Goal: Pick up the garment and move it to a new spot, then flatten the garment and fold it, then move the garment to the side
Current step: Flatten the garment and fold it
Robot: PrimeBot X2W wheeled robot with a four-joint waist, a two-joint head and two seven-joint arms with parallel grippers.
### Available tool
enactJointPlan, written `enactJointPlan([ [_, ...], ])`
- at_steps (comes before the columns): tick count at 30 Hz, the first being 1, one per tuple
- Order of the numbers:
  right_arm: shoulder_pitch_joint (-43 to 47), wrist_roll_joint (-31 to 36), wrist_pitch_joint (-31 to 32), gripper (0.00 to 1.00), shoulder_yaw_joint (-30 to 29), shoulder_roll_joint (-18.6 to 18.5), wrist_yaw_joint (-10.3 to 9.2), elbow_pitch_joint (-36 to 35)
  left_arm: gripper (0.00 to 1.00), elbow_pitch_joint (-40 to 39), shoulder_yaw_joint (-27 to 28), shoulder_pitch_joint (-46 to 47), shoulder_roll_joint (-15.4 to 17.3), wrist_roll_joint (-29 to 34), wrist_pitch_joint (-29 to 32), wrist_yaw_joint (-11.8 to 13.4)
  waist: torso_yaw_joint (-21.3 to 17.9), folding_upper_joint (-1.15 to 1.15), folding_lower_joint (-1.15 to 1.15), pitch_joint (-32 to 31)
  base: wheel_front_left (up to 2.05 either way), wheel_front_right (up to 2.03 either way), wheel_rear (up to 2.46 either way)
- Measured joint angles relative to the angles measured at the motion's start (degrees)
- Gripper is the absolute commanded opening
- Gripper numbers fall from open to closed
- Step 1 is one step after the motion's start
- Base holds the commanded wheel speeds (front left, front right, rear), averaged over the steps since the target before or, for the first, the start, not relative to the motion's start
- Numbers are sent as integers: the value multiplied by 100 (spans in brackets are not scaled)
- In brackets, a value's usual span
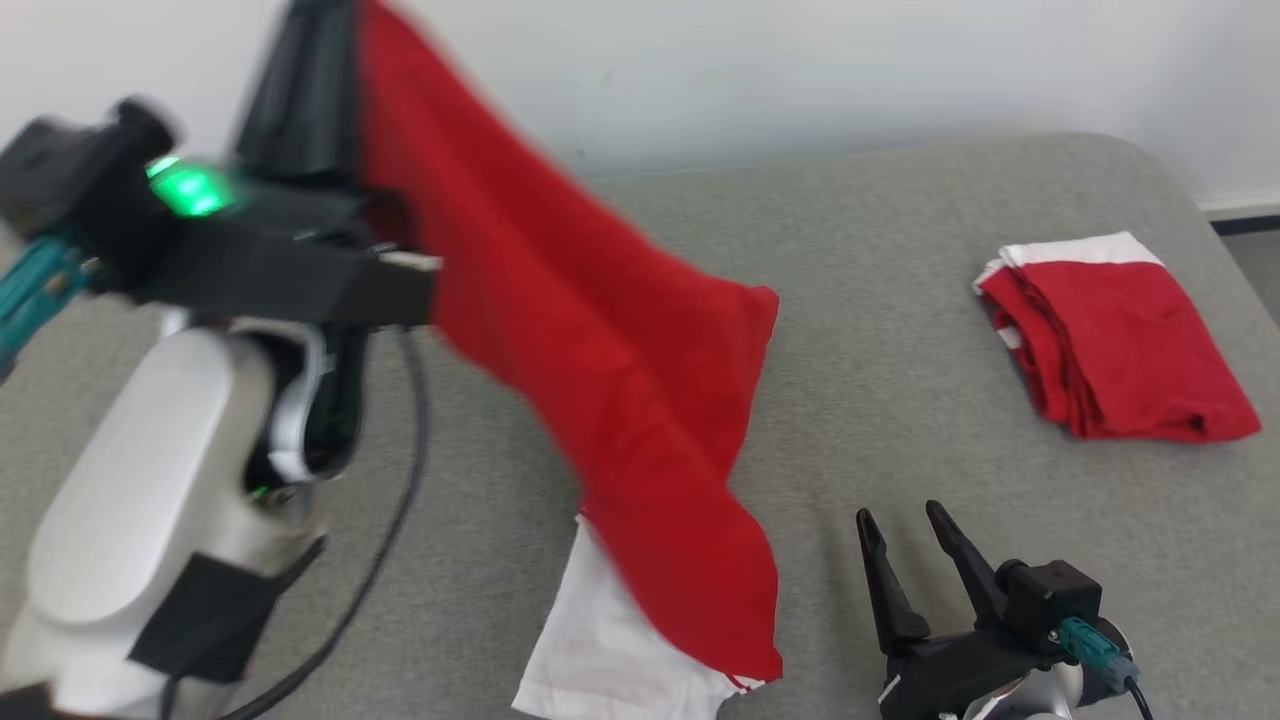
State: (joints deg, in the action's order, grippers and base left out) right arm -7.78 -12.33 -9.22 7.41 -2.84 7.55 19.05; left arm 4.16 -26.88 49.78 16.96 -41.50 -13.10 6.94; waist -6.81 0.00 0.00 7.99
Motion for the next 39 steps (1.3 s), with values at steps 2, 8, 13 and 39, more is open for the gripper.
enactJointPlan([
  [2, 8, 38, 27, 100, -8, -5, 0, -62, 0, 96, 245, -311, 291, 26, -44, 199, 123, 0, 0, -5, 0, 0, 0],
  [8, 16, 89, 166, 100, 67, -1, 0, -197, 0, 889, 758, -1168, 754, 220, -126, 823, 401, 0, 0, -13, 0, 0, 0],
  [13, 77, 141, 267, 100, 103, -2, 0, -275, 100, 1593, 794, -1625, 645, 187, -145, 861, 412, 0, 0, -36, 0, 0, 0],
  [39, -1919, -382, 2894, 100, -646, -7, 0, 988, 100, -294, 1892, -4558, -1247, 1405, -194, -352, 1202, 0, 0, 32, 0, 0, 0],
])
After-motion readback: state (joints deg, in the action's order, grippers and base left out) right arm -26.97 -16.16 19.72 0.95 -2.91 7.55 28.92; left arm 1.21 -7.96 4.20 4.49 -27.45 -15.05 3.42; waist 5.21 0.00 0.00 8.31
